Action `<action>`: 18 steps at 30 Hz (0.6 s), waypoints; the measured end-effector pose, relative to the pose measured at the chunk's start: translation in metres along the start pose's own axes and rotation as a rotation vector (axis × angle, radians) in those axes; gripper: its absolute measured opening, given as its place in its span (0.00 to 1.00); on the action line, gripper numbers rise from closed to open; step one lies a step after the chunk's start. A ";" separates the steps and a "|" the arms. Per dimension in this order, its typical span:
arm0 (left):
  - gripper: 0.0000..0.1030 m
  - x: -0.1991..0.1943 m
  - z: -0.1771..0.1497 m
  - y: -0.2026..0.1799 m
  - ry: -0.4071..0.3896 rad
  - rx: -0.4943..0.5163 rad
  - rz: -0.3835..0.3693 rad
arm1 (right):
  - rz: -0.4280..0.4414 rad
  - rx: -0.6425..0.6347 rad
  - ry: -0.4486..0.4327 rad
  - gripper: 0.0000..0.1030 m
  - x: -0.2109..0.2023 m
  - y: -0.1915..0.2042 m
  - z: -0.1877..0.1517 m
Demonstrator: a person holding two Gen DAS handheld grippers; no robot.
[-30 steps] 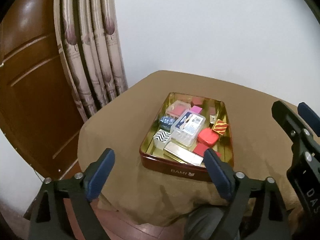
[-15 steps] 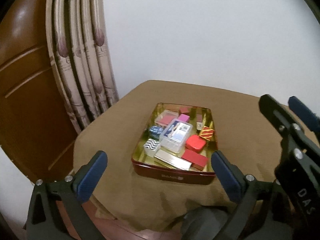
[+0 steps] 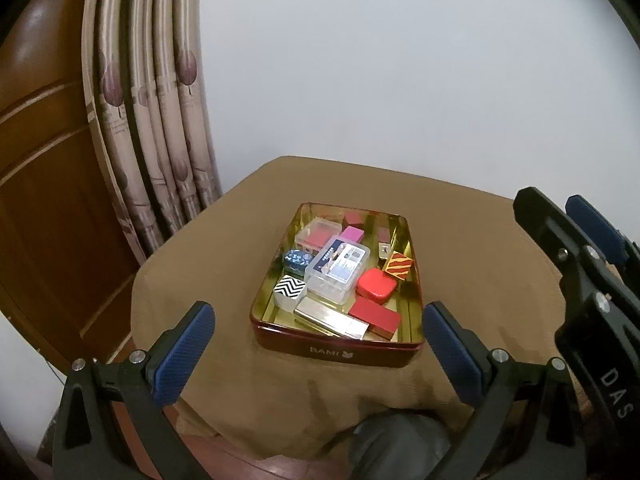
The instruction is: Organize rigid objects
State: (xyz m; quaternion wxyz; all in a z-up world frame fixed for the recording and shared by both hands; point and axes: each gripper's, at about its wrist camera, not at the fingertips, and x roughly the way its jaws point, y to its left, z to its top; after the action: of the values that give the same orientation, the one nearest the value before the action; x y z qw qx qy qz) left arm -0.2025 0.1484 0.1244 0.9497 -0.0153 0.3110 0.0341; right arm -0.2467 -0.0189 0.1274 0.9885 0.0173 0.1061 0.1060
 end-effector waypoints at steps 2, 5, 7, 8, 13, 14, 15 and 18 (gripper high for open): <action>1.00 0.002 0.000 0.001 0.008 -0.008 0.001 | 0.001 0.000 0.004 0.67 0.000 0.001 0.000; 1.00 0.005 -0.001 0.003 0.017 -0.017 0.010 | -0.003 -0.004 0.011 0.67 0.002 0.003 -0.001; 1.00 0.008 -0.002 0.004 0.028 -0.020 0.034 | -0.007 -0.009 0.015 0.67 0.003 0.004 -0.003; 1.00 0.010 -0.003 0.004 0.033 -0.022 0.054 | -0.005 -0.009 0.022 0.67 0.004 0.004 -0.003; 1.00 0.017 -0.008 0.010 0.048 -0.054 0.131 | -0.009 -0.014 0.044 0.67 0.011 0.004 -0.006; 1.00 0.018 -0.009 0.012 0.048 -0.061 0.135 | -0.011 -0.015 0.049 0.67 0.012 0.004 -0.007; 1.00 0.018 -0.010 0.014 0.048 -0.067 0.141 | -0.011 -0.016 0.053 0.67 0.013 0.004 -0.008; 1.00 0.021 -0.012 0.016 0.052 -0.073 0.151 | -0.005 -0.012 0.069 0.67 0.017 0.003 -0.011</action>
State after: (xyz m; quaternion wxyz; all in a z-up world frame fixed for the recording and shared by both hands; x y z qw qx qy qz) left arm -0.1937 0.1654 0.1019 0.9348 -0.0271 0.3343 0.1165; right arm -0.2339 -0.0119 0.1140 0.9847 0.0073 0.1393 0.1045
